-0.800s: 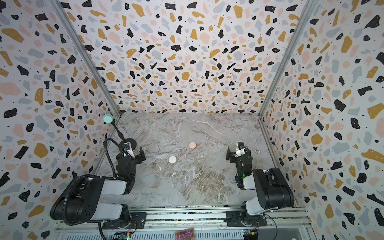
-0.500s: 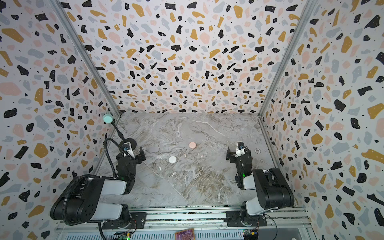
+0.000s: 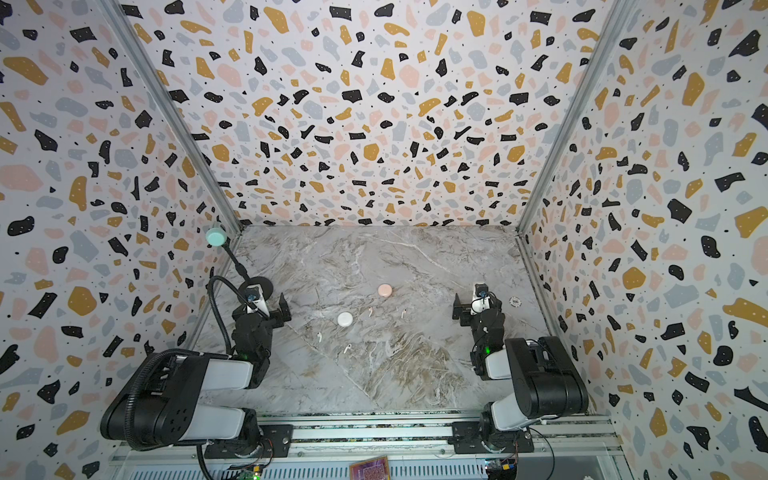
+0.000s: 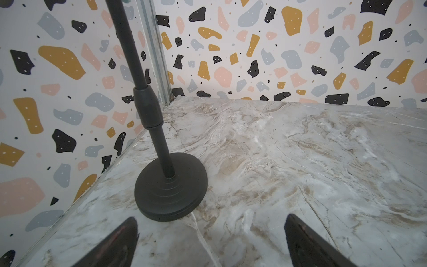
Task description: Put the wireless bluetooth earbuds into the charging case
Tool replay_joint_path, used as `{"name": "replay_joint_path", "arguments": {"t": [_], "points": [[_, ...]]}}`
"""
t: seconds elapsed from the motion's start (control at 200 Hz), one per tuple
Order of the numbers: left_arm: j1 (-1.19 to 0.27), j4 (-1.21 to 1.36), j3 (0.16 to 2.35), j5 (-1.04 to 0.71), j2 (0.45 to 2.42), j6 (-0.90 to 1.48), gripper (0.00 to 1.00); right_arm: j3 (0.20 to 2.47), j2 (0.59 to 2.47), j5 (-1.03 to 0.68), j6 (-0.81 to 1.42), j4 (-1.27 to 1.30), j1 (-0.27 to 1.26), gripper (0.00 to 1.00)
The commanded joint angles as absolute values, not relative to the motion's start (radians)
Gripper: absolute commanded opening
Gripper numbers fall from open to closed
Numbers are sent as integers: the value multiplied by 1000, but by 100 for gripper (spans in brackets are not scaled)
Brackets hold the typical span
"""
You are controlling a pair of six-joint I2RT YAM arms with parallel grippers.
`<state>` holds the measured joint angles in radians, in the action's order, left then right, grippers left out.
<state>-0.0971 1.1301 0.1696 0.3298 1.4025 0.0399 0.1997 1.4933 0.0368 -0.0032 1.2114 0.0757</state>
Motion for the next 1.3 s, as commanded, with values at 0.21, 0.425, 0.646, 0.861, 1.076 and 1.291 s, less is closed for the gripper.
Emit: {"name": "replay_joint_path", "arguments": {"t": [0.21,0.425,0.646,0.861,1.076,1.291], "points": [[-92,1192,166,325,1391,29,100,221,1485,32,-11,1210,73,99],[-92,1192,166,325,1393,30,100,222,1485,32,-11,1210,73,99],[-92,1191,167,324,1393,29,100,222,1483,31,-11,1210,73,99],[-92,1028,238,306,1300,26,100,237,1360,193,-28,1096,132,99],[-92,751,348,441,947,365,100,448,999,390,118,668,263,99],[-92,231,588,326,820,644,100,672,893,254,582,212,167,99]]}}
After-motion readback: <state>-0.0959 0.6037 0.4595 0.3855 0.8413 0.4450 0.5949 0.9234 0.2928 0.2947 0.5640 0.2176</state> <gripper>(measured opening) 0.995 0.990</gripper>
